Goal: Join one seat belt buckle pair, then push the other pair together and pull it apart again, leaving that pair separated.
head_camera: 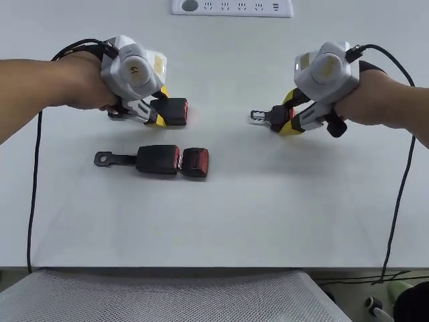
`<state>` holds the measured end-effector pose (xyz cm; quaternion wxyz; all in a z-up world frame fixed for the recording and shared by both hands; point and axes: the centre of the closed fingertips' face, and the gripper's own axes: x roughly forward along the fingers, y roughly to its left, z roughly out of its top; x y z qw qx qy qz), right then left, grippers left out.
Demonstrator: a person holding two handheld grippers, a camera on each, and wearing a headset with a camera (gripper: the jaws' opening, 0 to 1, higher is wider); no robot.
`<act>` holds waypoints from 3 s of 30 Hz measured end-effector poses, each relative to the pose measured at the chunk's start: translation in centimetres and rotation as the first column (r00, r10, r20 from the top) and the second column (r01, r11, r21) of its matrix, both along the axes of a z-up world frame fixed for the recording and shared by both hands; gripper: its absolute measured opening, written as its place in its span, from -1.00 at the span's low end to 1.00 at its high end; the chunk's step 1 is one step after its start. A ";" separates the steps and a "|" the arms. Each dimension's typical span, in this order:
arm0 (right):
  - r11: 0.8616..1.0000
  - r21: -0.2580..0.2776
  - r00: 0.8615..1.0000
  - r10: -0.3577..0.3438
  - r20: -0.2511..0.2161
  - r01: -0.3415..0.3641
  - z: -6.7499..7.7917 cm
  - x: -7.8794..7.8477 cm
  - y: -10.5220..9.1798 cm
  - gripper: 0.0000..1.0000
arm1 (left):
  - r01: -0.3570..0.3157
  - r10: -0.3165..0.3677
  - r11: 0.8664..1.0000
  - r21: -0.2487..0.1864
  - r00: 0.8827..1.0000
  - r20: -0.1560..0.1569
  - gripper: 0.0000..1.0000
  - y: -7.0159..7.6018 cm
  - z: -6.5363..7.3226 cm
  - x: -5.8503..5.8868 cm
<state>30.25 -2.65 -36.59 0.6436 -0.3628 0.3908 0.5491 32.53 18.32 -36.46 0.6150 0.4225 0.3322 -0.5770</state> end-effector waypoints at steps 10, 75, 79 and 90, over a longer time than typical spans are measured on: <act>1.000 0.008 1.000 -0.006 -0.010 0.006 0.0 0.1 0.3 -0.34 | -0.005 0.005 1.000 0.002 1.000 -0.020 -0.35 0.1 -0.6 0.5; 0.993 0.098 0.996 0.064 0.054 -0.069 0.0 1.2 13.1 -0.34 | -0.001 0.002 1.000 0.021 1.000 -0.022 -0.35 0.3 -0.5 -0.2; 0.992 0.101 0.996 0.073 0.058 -0.078 0.1 1.2 13.3 -0.34 | -0.007 0.008 1.000 0.021 1.000 -0.021 -0.35 0.3 -0.4 -0.2; 0.988 0.123 0.994 0.086 0.064 -0.093 0.1 1.3 14.7 -0.34 | 0.002 -0.002 1.000 0.014 1.000 -0.021 -0.35 0.3 -0.3 -0.3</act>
